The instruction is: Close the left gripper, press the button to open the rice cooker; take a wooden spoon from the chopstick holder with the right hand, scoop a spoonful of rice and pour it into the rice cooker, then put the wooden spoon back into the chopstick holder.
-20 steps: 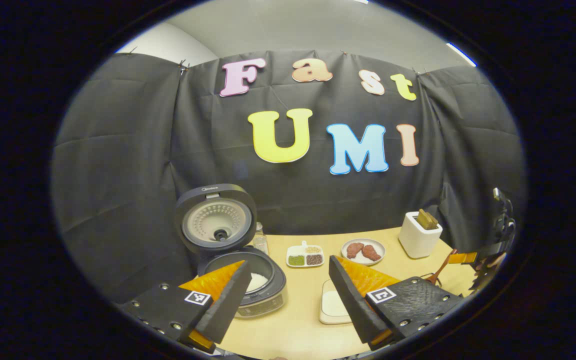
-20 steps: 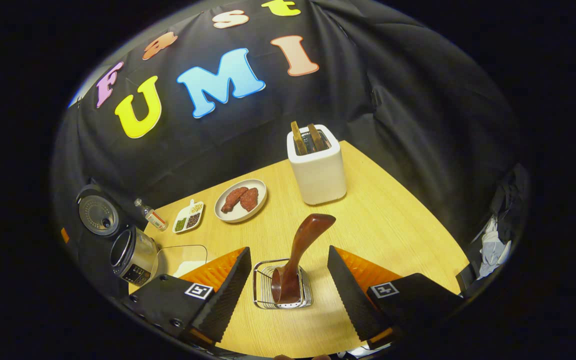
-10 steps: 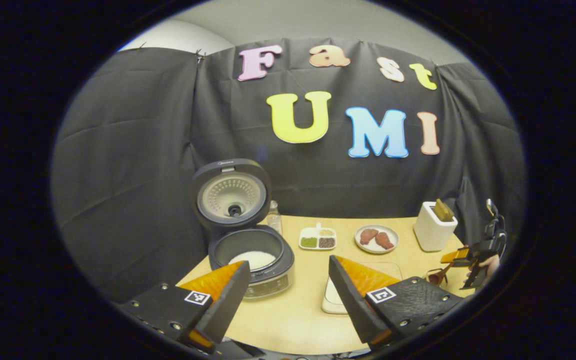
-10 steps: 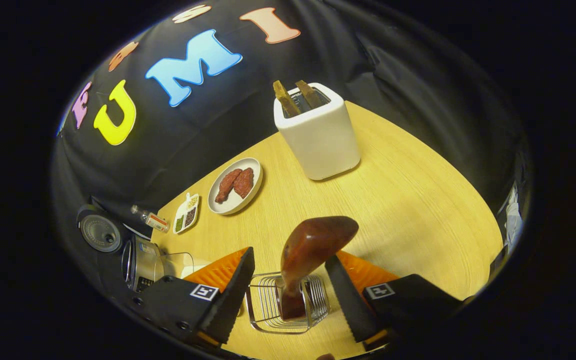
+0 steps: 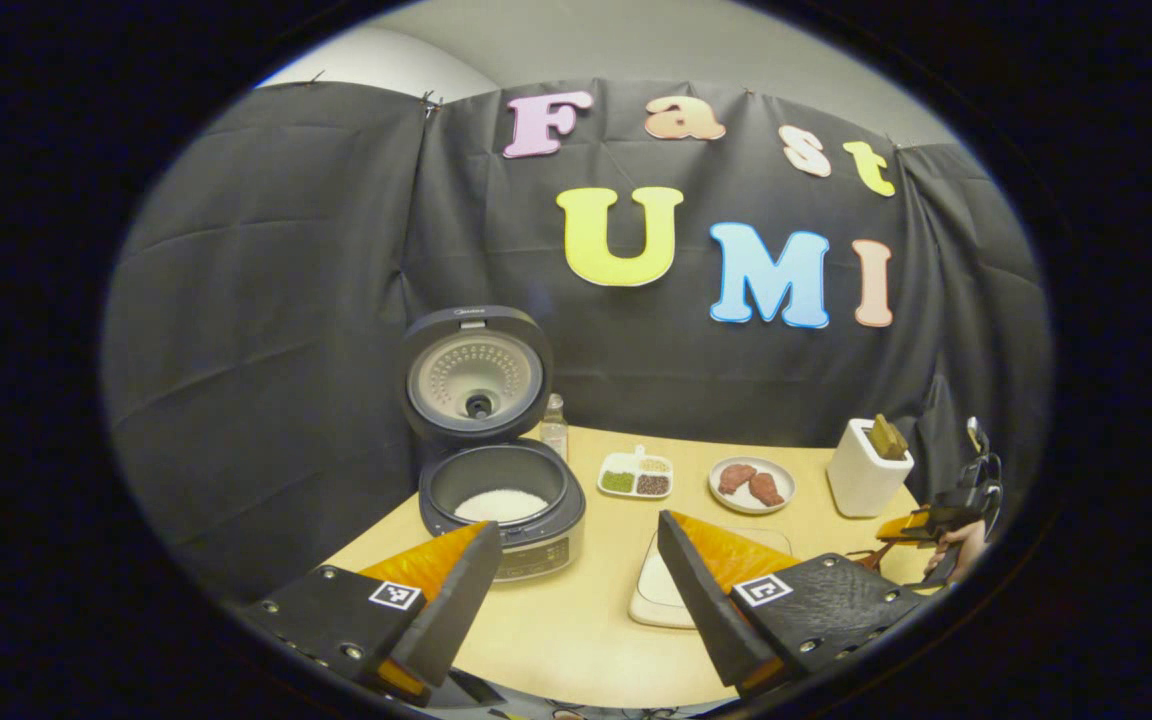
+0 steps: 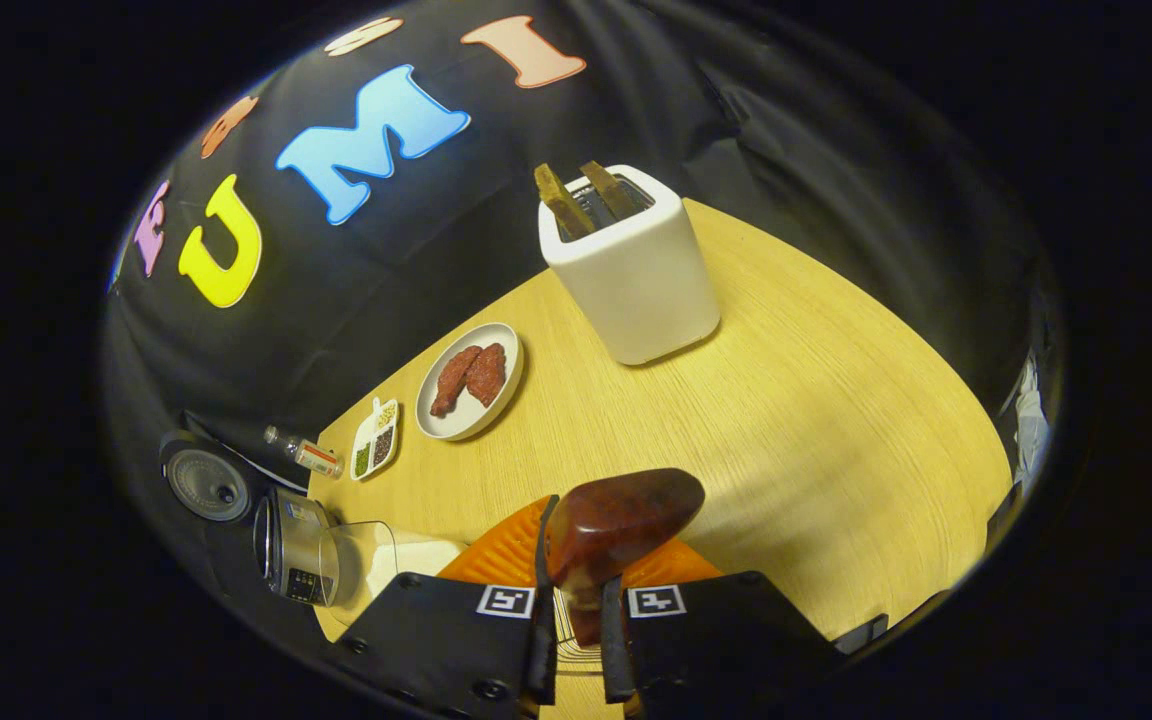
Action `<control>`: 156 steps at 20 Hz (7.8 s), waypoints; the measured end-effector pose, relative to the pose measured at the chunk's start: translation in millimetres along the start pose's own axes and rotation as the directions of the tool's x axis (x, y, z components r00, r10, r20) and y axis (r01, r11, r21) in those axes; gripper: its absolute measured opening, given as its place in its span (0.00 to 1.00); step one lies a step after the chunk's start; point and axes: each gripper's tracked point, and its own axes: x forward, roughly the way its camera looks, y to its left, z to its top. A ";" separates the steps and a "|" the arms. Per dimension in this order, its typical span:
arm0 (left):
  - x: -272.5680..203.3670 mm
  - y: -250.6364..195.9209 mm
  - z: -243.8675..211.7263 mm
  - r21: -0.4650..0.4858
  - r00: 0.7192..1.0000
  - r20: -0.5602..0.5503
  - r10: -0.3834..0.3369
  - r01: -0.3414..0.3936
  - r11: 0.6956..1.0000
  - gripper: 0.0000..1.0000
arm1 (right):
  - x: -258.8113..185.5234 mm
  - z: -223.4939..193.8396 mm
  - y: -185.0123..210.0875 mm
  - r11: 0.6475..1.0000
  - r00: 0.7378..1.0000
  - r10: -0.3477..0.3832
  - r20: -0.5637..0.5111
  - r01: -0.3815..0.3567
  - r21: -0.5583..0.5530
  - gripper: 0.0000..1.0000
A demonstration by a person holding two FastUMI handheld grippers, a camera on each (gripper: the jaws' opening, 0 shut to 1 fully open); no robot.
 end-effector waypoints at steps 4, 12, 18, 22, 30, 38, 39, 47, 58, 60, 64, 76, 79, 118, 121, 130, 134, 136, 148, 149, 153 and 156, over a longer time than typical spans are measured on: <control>12.0 -9.2 -3.6 -0.021 0.998 -0.018 -0.061 0.061 0.998 0.99 | -23.1 5.6 7.4 1.000 0.999 0.001 0.042 -0.001 -0.014 0.19; 40.5 -10.7 22.2 0.035 0.972 0.041 -0.230 0.229 0.973 0.97 | -91.2 31.2 31.1 0.996 0.972 -0.077 0.220 0.086 -0.033 0.16; 49.8 23.5 -0.2 0.029 0.956 0.036 -0.293 0.292 0.956 0.97 | -136.6 39.6 72.8 0.990 0.939 -0.072 0.337 0.108 -0.091 0.19; 58.2 46.0 -10.5 0.010 0.953 0.030 -0.303 0.302 0.953 0.97 | -149.1 37.4 109.7 0.990 0.928 -0.026 0.370 0.077 -0.122 0.19; 59.2 83.2 -11.2 0.007 0.959 0.051 -0.279 0.279 0.960 0.97 | -118.3 18.4 182.2 0.986 0.940 0.073 0.332 -0.017 -0.168 0.19; 65.6 124.3 -22.8 -0.016 0.970 0.029 -0.240 0.241 0.970 0.97 | -56.6 -23.3 230.4 0.968 0.965 0.108 0.239 -0.047 -0.248 0.19; 68.3 128.8 -23.6 -0.016 0.972 0.027 -0.234 0.234 0.972 0.97 | -47.5 -29.3 235.0 0.965 0.968 0.106 0.227 -0.046 -0.258 0.16; 85.5 158.7 -39.9 -0.029 0.975 -0.020 -0.222 0.222 0.975 0.96 | 21.4 -60.0 229.3 0.933 0.981 0.015 0.192 0.055 -0.356 0.20; 91.3 177.2 -42.8 -0.017 0.976 -0.021 -0.218 0.217 0.976 0.97 | 63.2 -115.6 233.6 0.962 0.998 -0.011 0.068 0.029 -0.273 0.19; 91.6 180.2 -44.8 -0.030 0.978 -0.024 -0.206 0.205 0.978 0.97 | 64.0 -127.9 245.4 0.970 1.000 0.021 0.017 -0.016 -0.243 0.20; 81.5 183.1 -45.9 -0.055 0.984 -0.021 -0.179 0.178 0.983 0.97 | 67.0 -136.5 257.8 0.984 0.997 0.061 -0.051 -0.068 -0.167 0.17; 21.3 156.6 -29.7 -0.080 0.999 -0.031 -0.013 0.011 0.997 0.97 | 61.8 -138.0 263.7 0.980 0.956 0.193 -0.219 -0.198 0.003 0.19; 2.5 146.1 -26.2 -0.066 0.999 -0.026 0.038 -0.040 0.997 0.98 | 61.5 -134.4 249.8 0.971 0.940 0.234 -0.249 -0.213 0.108 0.17; -44.0 199.7 -38.5 -0.139 0.987 0.030 0.159 -0.154 0.978 0.97 | -30.8 -49.0 315.5 0.773 0.876 0.467 -0.124 -0.336 0.539 0.19; -43.3 213.8 -42.2 -0.153 0.990 0.026 0.138 -0.132 0.979 0.97 | -29.8 -53.4 357.1 0.779 0.864 0.489 -0.119 -0.371 0.506 0.19; -22.6 255.2 -57.7 -0.112 0.994 0.002 0.112 -0.111 0.987 0.99 | -14.4 -73.2 463.5 0.869 0.868 0.481 -0.125 -0.453 0.199 0.19; -16.8 272.9 -64.0 -0.105 0.993 -0.007 0.118 -0.118 0.987 0.97 | -2.4 -81.7 506.9 0.881 0.874 0.473 -0.109 -0.467 0.079 0.19; -13.0 284.6 -68.5 -0.114 0.992 -0.016 0.129 -0.130 0.985 0.97 | 6.1 -85.7 524.0 0.884 0.879 0.466 -0.098 -0.466 0.023 0.19; -2.3 337.6 -78.4 -0.119 0.983 -0.034 0.182 -0.185 0.976 0.99 | 31.8 -106.2 583.0 0.803 0.900 0.437 -0.009 -0.394 -0.446 0.19; -2.4 339.0 -78.7 -0.121 0.982 -0.035 0.183 -0.186 0.975 0.99 | 35.0 -107.4 586.3 0.793 0.900 0.435 -0.004 -0.385 -0.472 0.19; 1.6 343.4 -79.6 -0.101 0.982 -0.038 0.185 -0.188 0.977 0.99 | 39.0 -107.0 588.9 0.755 0.903 0.429 0.011 -0.352 -0.554 0.16; 6.9 346.3 -75.9 -0.078 0.982 -0.030 0.187 -0.189 0.979 0.99 | 41.1 -106.6 590.1 0.710 0.905 0.425 0.031 -0.311 -0.632 0.19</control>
